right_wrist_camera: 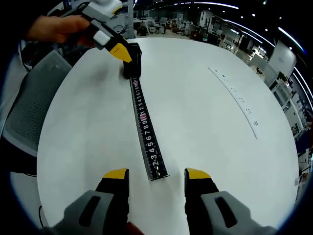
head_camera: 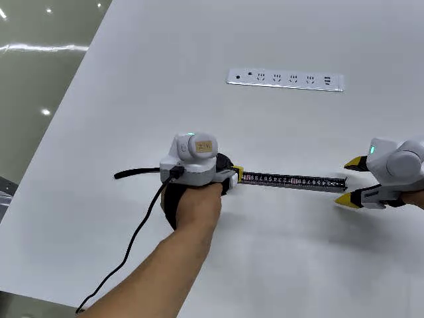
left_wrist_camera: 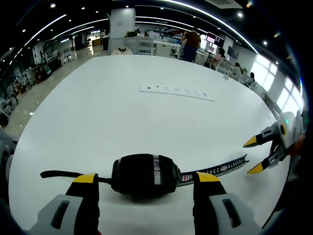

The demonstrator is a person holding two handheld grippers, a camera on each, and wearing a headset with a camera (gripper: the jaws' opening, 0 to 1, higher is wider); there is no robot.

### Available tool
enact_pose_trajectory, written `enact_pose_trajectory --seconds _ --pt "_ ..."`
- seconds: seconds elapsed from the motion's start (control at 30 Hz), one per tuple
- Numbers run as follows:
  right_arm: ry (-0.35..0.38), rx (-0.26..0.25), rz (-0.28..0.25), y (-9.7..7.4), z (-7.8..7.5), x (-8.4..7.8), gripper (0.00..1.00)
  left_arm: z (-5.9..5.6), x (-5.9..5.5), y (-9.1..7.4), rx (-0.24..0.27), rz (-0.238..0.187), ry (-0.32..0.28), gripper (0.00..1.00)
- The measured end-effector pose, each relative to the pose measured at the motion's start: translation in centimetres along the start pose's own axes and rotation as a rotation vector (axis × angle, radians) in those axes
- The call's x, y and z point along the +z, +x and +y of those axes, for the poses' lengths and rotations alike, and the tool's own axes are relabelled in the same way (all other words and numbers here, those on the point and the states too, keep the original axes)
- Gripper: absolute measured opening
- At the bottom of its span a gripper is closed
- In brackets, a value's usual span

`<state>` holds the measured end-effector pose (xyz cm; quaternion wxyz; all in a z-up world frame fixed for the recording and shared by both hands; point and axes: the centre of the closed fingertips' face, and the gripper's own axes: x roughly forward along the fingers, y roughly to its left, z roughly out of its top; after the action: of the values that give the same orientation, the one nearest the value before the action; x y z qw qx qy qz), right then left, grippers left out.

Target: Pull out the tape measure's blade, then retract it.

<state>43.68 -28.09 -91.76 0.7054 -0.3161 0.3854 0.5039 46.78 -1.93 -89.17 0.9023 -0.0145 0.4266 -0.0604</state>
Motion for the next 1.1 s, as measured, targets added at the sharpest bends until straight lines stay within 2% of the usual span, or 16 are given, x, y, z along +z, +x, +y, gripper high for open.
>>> enact_pose_trajectory --seconds 0.07,0.1,0.57,1.1 --pt "-0.025 0.031 0.007 0.0 0.2 -0.2 0.39 0.1 -0.1 0.2 0.003 0.002 0.001 0.75" --pt "-0.033 0.027 0.016 0.1 0.0 -0.3 0.38 0.0 -0.1 0.3 0.003 0.004 0.000 0.75" --pt "-0.143 0.095 0.066 0.8 -0.2 -0.8 0.34 0.1 -0.4 1.1 0.005 0.021 -0.007 0.74" --pt "-0.159 0.124 0.078 1.4 -0.2 -0.8 0.24 0.0 -0.2 1.4 -0.007 0.017 -0.015 0.66"
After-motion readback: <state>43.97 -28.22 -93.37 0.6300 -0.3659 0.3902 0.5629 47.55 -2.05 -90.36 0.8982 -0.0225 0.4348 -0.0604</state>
